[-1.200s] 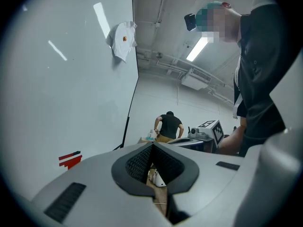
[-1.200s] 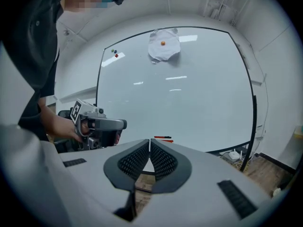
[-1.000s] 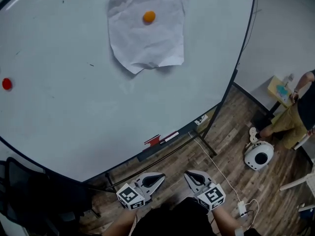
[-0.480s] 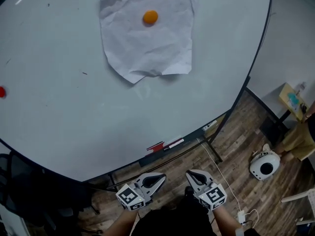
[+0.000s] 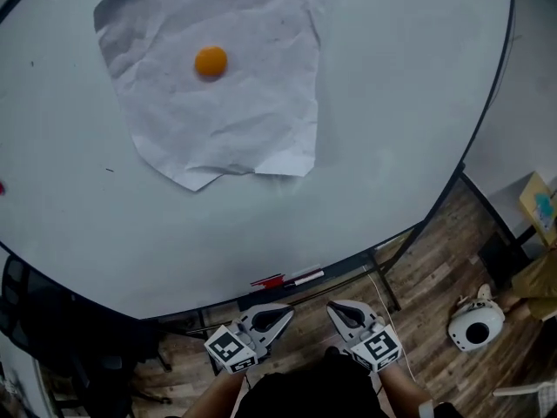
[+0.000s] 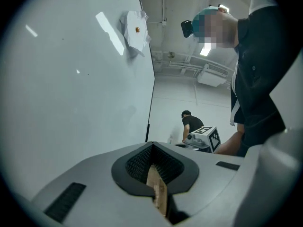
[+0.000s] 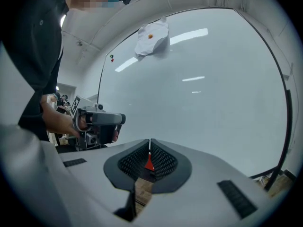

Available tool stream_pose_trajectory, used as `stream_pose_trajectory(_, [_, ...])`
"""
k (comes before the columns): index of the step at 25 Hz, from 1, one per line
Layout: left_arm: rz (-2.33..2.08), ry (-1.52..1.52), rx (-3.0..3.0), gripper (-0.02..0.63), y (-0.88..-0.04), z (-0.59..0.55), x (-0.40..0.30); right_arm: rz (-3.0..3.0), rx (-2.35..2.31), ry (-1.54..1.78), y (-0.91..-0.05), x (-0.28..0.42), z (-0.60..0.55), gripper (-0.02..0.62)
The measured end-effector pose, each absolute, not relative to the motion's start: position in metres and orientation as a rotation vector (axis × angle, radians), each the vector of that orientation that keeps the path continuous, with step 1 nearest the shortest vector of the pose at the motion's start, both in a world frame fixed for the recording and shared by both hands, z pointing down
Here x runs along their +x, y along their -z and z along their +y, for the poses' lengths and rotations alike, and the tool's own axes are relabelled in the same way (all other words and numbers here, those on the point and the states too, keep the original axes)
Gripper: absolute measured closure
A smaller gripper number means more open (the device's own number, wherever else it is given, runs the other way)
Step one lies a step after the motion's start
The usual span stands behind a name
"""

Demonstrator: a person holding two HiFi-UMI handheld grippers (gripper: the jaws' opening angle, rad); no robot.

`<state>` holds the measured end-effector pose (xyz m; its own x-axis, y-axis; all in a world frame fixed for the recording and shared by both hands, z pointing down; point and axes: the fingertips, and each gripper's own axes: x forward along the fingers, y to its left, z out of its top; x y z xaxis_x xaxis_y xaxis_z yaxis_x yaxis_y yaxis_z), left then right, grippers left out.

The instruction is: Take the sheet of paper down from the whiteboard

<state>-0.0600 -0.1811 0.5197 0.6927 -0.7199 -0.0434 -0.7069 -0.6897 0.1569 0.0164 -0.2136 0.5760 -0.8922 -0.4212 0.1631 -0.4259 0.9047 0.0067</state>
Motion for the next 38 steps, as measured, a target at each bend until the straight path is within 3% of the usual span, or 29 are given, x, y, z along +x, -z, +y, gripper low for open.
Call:
stream_pose_trajectory(13, [-1.665,0.082,2.786,0.595,-0.407,-0.207,-0.069,-3.240,0.150,0.270,-0.438,0.005,-0.260,0.572])
stream_pose_trajectory(19, [-1.887,-0.141,2.841,0.595,-0.346,-0.215,-0.081,-3.332,-0.079,0.514,-0.342,0.004,-0.256,0.571])
stream_pose_trajectory(27, [-2.087,-0.308,2.934,0.595,-0.226,-0.213,-0.090,-3.038,0.123,1.138,-0.241,-0.013,-0.268,0.571])
stream_pose_trajectory(38, [-2.443,-0.816,2.931,0.594,-0.119,-0.221,-0.111,-3.063,0.279,1.421,-0.103,-0.012,-0.263,0.571])
